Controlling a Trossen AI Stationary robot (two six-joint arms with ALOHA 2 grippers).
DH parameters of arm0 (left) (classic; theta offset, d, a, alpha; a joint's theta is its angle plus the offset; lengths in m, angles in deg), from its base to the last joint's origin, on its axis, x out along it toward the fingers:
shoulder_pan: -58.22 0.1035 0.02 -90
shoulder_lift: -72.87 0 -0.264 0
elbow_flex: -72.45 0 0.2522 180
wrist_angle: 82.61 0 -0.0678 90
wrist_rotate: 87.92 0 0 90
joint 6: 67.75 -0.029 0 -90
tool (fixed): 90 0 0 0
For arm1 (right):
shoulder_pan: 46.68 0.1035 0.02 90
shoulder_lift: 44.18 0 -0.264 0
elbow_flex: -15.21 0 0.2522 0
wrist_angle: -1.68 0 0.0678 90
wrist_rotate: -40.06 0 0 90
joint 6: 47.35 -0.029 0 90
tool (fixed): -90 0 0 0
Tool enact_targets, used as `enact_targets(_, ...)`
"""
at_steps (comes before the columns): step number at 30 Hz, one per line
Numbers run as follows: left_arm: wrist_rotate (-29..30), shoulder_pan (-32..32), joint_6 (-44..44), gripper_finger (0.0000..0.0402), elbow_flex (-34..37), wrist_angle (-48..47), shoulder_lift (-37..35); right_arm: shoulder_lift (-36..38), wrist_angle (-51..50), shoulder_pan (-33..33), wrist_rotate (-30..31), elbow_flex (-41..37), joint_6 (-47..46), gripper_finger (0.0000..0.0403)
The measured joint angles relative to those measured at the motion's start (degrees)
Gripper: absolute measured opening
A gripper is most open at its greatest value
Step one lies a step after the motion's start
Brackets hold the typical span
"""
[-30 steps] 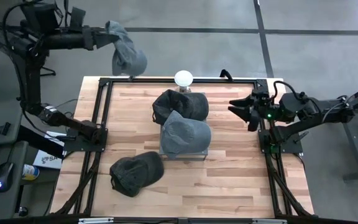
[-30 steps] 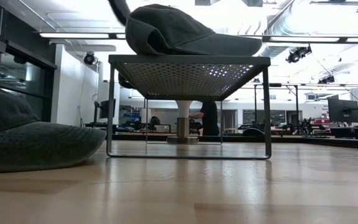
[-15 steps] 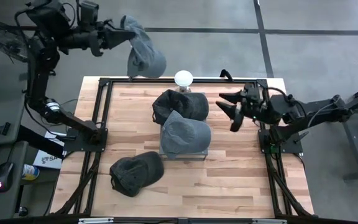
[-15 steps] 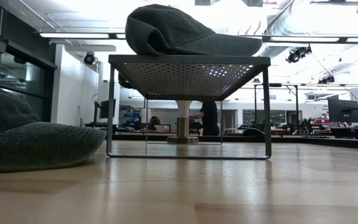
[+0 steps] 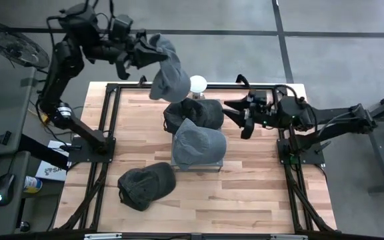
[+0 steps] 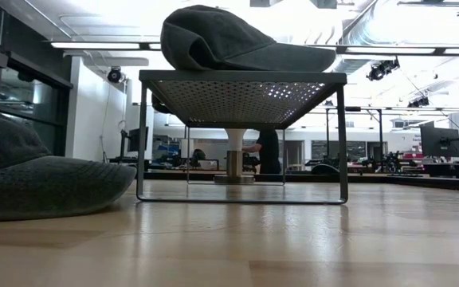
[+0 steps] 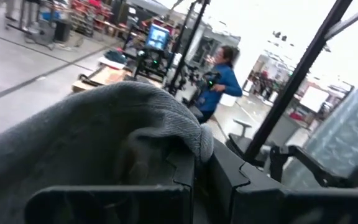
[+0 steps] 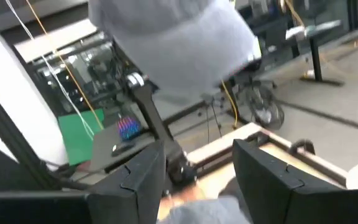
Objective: Pick & Place hat
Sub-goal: Stack the gray cap on the gray cap on the shelf
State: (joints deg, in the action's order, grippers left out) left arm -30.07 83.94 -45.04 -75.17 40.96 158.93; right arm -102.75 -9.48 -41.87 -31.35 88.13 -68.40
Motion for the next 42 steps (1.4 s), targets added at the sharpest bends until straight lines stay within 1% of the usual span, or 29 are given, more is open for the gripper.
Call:
enact_targets(6, -0.1, -3.8, 0.0, 0.0013, 0.0, 3.6, 2.6, 0.1, 5.3, 0.0, -0.2, 0.0, 7.7, 0.0179)
enact_targets(10, 1.9, -5.3, 0.2, 0.0013, 0.0, 5.5, 3.5, 1.0, 5.4, 0.0, -0.2, 0.0, 10.1, 0.0179)
enact_targets(14, 2.6, -6.4, 0.8, 0.0013, 0.0, 6.7, 4.4, 1.8, 5.3, -0.1, -1.2, 0.0, 12.2, 0.0179)
enact_targets(16, 3.7, -7.3, 1.1, 0.0013, 0.0, 7.4, 4.9, 2.1, 3.4, -0.7, -2.5, 0.7, 12.5, 0.0179)
enact_targets(20, 4.0, -8.5, 1.1, 0.0013, 0.0, 9.2, 6.1, 1.2, -7.1, -2.8, -5.3, 7.3, 14.0, 0.0179)
enact_targets(24, 5.7, -9.0, 1.1, 0.0013, 0.0, 9.4, 7.1, -1.1, -16.3, -4.6, -5.8, 15.5, 19.0, 0.0179)
enact_targets(27, 5.8, -9.3, 1.5, 0.0013, 0.0, 9.9, 8.0, -3.1, -22.1, -6.3, -8.3, 22.2, 22.5, 0.0179)
enact_targets(30, 5.5, -9.4, 1.6, 0.0013, 0.0, 9.9, 8.8, -5.8, -26.6, -7.9, -11.3, 29.0, 24.9, 0.0179)
enact_targets(36, 4.4, -10.0, 1.4, 0.0013, 0.0, 9.8, 9.9, -12.2, -34.7, -10.8, -17.1, 40.0, 30.2, 0.0179)
enact_targets(39, 4.2, -10.1, 0.4, 0.0013, 0.0, 9.8, 9.9, -15.5, -38.5, -12.1, -18.0, 44.9, 30.5, 0.0179)
enact_targets(42, 4.2, -10.0, 0.3, 0.0013, 0.0, 9.8, 9.8, -18.6, -39.9, -12.8, -19.2, 48.6, 31.0, 0.0183)
